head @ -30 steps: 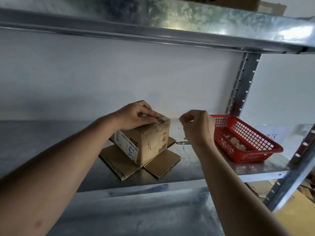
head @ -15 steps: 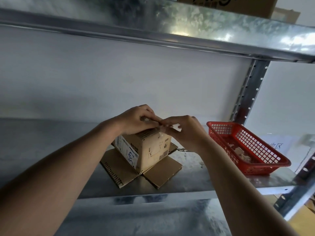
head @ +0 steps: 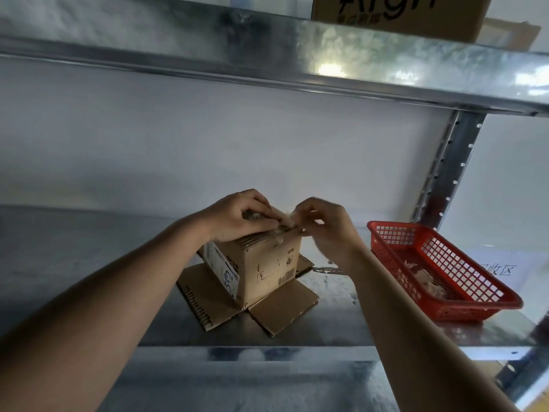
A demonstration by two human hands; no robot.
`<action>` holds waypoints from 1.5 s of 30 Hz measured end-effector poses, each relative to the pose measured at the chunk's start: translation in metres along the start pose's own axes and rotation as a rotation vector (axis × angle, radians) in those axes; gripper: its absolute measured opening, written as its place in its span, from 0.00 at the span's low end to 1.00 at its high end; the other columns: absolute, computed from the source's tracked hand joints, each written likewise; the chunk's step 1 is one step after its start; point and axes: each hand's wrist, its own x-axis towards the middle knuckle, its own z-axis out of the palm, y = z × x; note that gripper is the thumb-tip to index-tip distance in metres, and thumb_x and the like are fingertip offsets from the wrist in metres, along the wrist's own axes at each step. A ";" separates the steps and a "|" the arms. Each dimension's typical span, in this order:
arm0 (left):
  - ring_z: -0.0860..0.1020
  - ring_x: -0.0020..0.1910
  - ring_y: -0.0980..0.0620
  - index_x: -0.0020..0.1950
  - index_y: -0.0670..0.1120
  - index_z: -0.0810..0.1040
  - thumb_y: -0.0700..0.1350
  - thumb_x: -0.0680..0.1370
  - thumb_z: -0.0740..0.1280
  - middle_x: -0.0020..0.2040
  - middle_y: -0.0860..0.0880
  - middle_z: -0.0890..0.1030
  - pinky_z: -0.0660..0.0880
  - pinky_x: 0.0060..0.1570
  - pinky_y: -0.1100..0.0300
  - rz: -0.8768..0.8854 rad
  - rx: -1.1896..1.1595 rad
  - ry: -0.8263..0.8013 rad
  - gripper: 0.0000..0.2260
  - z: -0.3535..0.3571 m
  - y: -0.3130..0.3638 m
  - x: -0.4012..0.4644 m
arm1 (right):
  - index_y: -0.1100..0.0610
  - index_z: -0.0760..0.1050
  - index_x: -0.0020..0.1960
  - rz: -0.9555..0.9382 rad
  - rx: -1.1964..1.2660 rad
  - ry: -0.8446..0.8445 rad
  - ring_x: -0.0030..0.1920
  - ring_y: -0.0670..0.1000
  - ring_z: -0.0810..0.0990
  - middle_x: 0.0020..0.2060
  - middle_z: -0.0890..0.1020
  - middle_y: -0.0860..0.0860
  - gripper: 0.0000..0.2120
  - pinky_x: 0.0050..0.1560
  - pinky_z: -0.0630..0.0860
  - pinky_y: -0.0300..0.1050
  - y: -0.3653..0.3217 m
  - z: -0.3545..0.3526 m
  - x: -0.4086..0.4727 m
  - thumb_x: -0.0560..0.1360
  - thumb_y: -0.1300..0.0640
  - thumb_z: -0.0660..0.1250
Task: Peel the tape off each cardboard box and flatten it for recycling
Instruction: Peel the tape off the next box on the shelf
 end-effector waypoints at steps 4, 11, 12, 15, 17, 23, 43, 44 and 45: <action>0.74 0.62 0.65 0.55 0.63 0.86 0.59 0.75 0.75 0.60 0.62 0.76 0.71 0.64 0.61 0.001 -0.011 0.002 0.09 0.001 -0.001 0.002 | 0.62 0.74 0.50 0.202 0.416 0.127 0.49 0.59 0.88 0.51 0.87 0.54 0.06 0.51 0.85 0.52 0.003 -0.009 -0.002 0.85 0.62 0.63; 0.72 0.62 0.64 0.58 0.70 0.83 0.58 0.78 0.73 0.61 0.64 0.72 0.69 0.57 0.65 -0.076 0.063 -0.126 0.09 -0.007 0.015 0.006 | 0.59 0.83 0.51 0.226 0.273 0.287 0.40 0.57 0.89 0.39 0.87 0.57 0.06 0.43 0.86 0.51 0.012 -0.020 -0.006 0.78 0.56 0.75; 0.72 0.63 0.62 0.58 0.70 0.82 0.58 0.79 0.71 0.62 0.64 0.71 0.69 0.59 0.62 -0.104 0.116 -0.143 0.09 -0.007 0.020 0.008 | 0.56 0.85 0.50 0.212 0.202 0.276 0.39 0.54 0.89 0.41 0.88 0.54 0.06 0.41 0.86 0.49 0.012 -0.018 -0.006 0.76 0.54 0.77; 0.73 0.63 0.56 0.61 0.66 0.78 0.63 0.79 0.65 0.64 0.59 0.69 0.70 0.64 0.53 -0.164 0.321 -0.130 0.11 0.004 0.041 0.020 | 0.53 0.87 0.52 0.197 0.149 0.257 0.38 0.51 0.88 0.51 0.86 0.48 0.05 0.35 0.85 0.47 0.009 -0.010 -0.005 0.77 0.57 0.77; 0.74 0.60 0.53 0.63 0.62 0.76 0.72 0.75 0.62 0.63 0.57 0.68 0.72 0.59 0.51 -0.199 0.416 -0.114 0.22 0.018 0.052 0.025 | 0.53 0.87 0.56 0.197 0.177 0.257 0.39 0.52 0.88 0.51 0.86 0.48 0.08 0.34 0.85 0.48 0.008 -0.009 -0.004 0.79 0.61 0.73; 0.71 0.65 0.51 0.75 0.57 0.71 0.62 0.75 0.72 0.63 0.56 0.66 0.74 0.63 0.52 -0.092 0.389 -0.057 0.29 0.044 0.056 0.018 | 0.52 0.87 0.48 0.225 0.270 0.454 0.39 0.51 0.89 0.40 0.88 0.48 0.11 0.43 0.85 0.43 0.010 -0.017 -0.002 0.77 0.66 0.70; 0.77 0.61 0.45 0.64 0.44 0.81 0.42 0.81 0.61 0.65 0.45 0.76 0.64 0.50 0.57 -0.322 0.414 0.438 0.14 0.060 0.053 0.034 | 0.43 0.84 0.62 -0.148 -0.624 -0.187 0.57 0.47 0.83 0.58 0.86 0.44 0.21 0.47 0.75 0.31 -0.002 -0.042 0.004 0.80 0.67 0.66; 0.77 0.60 0.45 0.64 0.44 0.81 0.42 0.82 0.61 0.65 0.45 0.76 0.64 0.50 0.57 -0.319 0.407 0.437 0.14 0.061 0.052 0.035 | 0.41 0.84 0.60 -0.149 -0.654 -0.174 0.56 0.44 0.82 0.56 0.87 0.41 0.19 0.45 0.74 0.34 -0.003 -0.044 0.006 0.80 0.64 0.69; 0.77 0.60 0.45 0.63 0.44 0.81 0.42 0.82 0.62 0.64 0.45 0.76 0.66 0.50 0.57 -0.315 0.403 0.433 0.13 0.061 0.051 0.035 | 0.40 0.84 0.59 -0.144 -0.668 -0.157 0.54 0.41 0.81 0.55 0.87 0.39 0.18 0.43 0.72 0.34 -0.003 -0.044 0.007 0.79 0.62 0.72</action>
